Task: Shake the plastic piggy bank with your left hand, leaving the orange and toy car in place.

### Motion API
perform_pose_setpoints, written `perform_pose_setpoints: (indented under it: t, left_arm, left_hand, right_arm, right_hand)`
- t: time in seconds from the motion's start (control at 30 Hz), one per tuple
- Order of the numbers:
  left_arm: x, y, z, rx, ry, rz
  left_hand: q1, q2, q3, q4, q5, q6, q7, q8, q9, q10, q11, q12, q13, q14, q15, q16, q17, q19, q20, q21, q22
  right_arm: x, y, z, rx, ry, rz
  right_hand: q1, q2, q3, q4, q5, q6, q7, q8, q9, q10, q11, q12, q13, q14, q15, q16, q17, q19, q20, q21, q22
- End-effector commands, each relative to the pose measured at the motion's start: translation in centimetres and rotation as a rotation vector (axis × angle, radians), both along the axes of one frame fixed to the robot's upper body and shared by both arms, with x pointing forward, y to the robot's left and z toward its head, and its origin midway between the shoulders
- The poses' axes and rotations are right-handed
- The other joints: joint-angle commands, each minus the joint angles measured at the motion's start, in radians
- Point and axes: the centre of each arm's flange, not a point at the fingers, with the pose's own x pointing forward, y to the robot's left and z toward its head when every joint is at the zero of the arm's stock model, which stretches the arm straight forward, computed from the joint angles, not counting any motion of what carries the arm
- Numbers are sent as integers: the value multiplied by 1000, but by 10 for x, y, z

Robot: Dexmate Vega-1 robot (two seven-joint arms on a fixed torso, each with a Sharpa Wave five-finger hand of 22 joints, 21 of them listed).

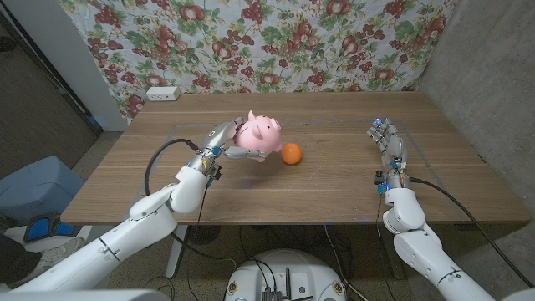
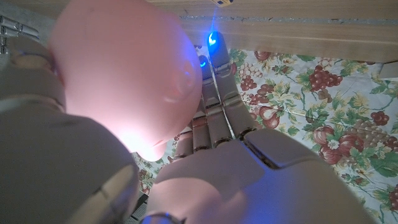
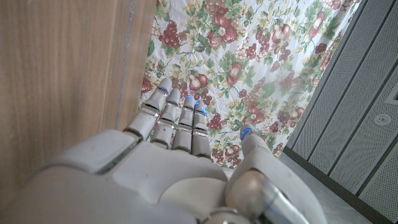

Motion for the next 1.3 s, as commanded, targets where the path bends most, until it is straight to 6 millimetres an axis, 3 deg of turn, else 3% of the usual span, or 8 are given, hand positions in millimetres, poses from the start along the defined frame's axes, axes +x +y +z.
perform_pose_setpoints:
  t: [0.03,0.7,1.1,1.3]
  left_arm:
    - [7,-5,6,-112,5,-56]
    - [16,1,1,-322,-33,-173]
    - [19,5,-12,-523,-164,-214]
    - [26,8,-14,-601,-137,-259]
  left_hand:
    - [589,517,37,5,10,444,-178,4,3,302,-292,0,7,272,-320,9,8,-34,-144,13,1]
    - [588,512,42,6,16,448,-176,2,3,309,-288,-10,11,274,-320,8,24,-44,-143,40,-7]
    - [588,509,46,5,20,447,-179,-1,4,311,-288,-18,11,275,-320,7,32,-51,-142,55,-13]
    - [588,509,47,6,21,448,-179,-2,3,313,-286,-19,12,276,-320,6,35,-53,-142,60,-15]
  right_arm:
    - [5,-5,1,-1,2,9]
    - [7,-9,8,-6,33,17]
    - [7,-14,2,19,52,10]
    - [6,-15,1,28,54,10]
  right_hand:
    - [-1,-5,8,-1,0,10,-1,3,2,2,3,0,6,5,3,6,6,4,0,4,6]
    - [-2,-4,12,-3,0,8,-2,2,2,1,3,-1,7,6,0,6,7,3,0,4,6]
    - [-3,-3,15,-3,0,6,-2,2,2,1,3,-1,7,6,0,6,8,2,8,3,6]
    - [-2,-2,17,-4,0,6,-2,2,2,0,0,-2,8,6,-1,6,8,3,8,3,6]
